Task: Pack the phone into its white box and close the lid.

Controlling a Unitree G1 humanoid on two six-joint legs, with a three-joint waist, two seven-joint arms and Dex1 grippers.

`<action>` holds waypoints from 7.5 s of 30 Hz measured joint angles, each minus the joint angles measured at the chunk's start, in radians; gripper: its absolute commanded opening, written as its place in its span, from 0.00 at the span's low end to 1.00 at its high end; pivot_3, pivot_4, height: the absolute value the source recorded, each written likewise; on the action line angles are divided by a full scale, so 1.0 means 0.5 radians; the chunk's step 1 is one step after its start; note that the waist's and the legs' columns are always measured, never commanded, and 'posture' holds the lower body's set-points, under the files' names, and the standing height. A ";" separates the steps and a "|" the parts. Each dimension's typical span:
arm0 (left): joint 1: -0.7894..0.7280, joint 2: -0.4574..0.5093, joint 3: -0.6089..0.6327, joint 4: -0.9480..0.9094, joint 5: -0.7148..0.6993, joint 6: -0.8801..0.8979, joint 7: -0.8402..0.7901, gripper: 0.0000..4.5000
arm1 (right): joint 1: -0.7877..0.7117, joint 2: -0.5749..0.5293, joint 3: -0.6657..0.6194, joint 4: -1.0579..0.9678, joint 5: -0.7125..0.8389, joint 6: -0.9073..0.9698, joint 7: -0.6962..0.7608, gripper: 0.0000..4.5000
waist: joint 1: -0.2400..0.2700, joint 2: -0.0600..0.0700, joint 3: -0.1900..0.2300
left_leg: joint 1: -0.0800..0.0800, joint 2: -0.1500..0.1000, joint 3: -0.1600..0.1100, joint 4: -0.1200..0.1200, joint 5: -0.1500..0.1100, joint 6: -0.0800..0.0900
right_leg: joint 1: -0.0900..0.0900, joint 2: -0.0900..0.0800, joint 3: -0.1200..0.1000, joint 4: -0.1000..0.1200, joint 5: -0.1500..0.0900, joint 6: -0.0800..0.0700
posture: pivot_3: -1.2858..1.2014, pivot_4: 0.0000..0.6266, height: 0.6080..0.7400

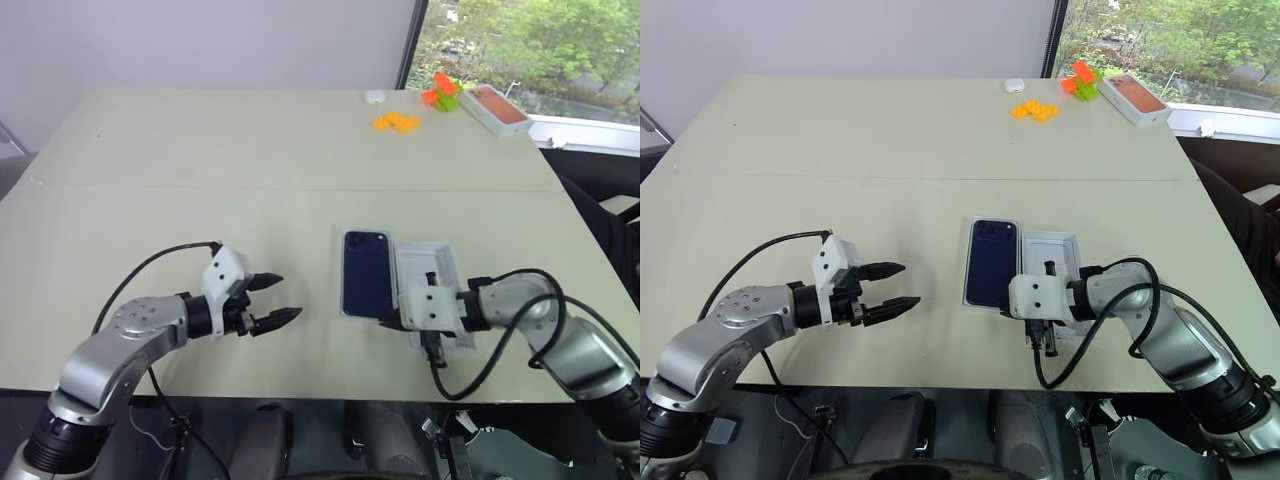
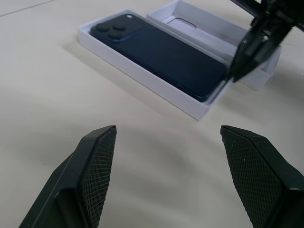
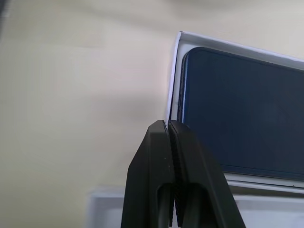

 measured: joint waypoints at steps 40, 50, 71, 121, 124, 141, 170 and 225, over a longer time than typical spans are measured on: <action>-0.052 -0.026 -0.102 0.040 0.084 -0.150 -0.215 0.83 | -0.544 0.445 -0.693 -0.260 1.202 2.529 -1.455 0.63 | -0.003 0.002 -0.002 | -0.004 0.008 0.004 -0.001 -0.001 0.002 | -0.005 0.007 0.001 -0.002 0.004 -0.009 | 0.52 0.24 1.00; -0.024 -0.021 -0.101 0.043 0.136 -0.237 -0.261 0.83 | -0.530 0.470 -0.686 -0.091 1.798 2.529 -2.165 0.63 | -0.010 0.002 -0.002 | -0.004 0.009 0.005 -0.001 -0.001 0.002 | -0.004 0.008 0.001 -0.005 0.005 -0.007 | 0.52 0.24 1.00; 0.004 -0.011 -0.101 -0.005 0.137 -0.266 -0.325 0.83 | -0.513 0.575 -0.690 0.236 2.738 2.529 -3.348 0.35 | -0.047 0.001 -0.002 | -0.004 0.010 0.005 -0.001 -0.001 0.003 | -0.003 0.009 0.002 -0.006 0.004 -0.006 | 0.52 0.24 1.00; -0.057 0.041 0.282 0.425 0.229 -0.384 -0.296 0.83 | -0.125 1.917 -0.555 0.261 3.742 1.093 -4.024 0.07 | -0.058 0.004 -0.003 | -0.037 0.017 0.015 -0.002 -0.007 0.013 | -0.048 0.008 0.011 0.005 0.010 -0.013 | 0.52 0.24 1.00; -0.086 0.005 0.255 0.423 0.230 -0.384 -0.296 0.83 | -0.126 1.850 -0.582 0.272 3.748 1.119 -4.015 0.33 | -0.057 0.004 -0.003 | -0.037 0.017 0.016 -0.001 -0.007 0.013 | -0.047 0.008 0.009 0.005 0.010 -0.013 | 0.52 0.24 1.00; -0.333 -0.275 -0.120 0.368 0.304 -0.383 -0.259 0.83 | -0.467 0.231 -0.730 0.186 3.063 1.498 -2.577 0.65 | -0.044 0.004 -0.003 | -0.034 0.016 0.016 0.002 -0.007 0.013 | -0.038 0.016 0.009 0.000 0.009 -0.011 | 0.52 0.24 1.00; -0.239 -0.080 0.146 0.352 0.261 0.076 0.102 0.01 | -0.276 0.026 -0.269 0.017 1.029 0.908 -1.137 0.00 | -0.038 0.003 -0.003 | -0.030 0.022 0.012 0.005 -0.006 0.012 | -0.033 0.025 0.011 -0.002 0.010 -0.013 | 0.52 0.24 1.00; -0.359 -0.349 -0.315 0.176 0.310 0.260 -0.025 0.01 | -0.145 0.185 -0.167 -0.134 0.514 1.046 -0.918 0.00 | -0.045 0.002 -0.004 | 0.000 0.020 0.011 0.005 -0.004 0.008 | -0.008 0.030 0.012 0.004 0.009 -0.013 | 0.52 0.24 1.00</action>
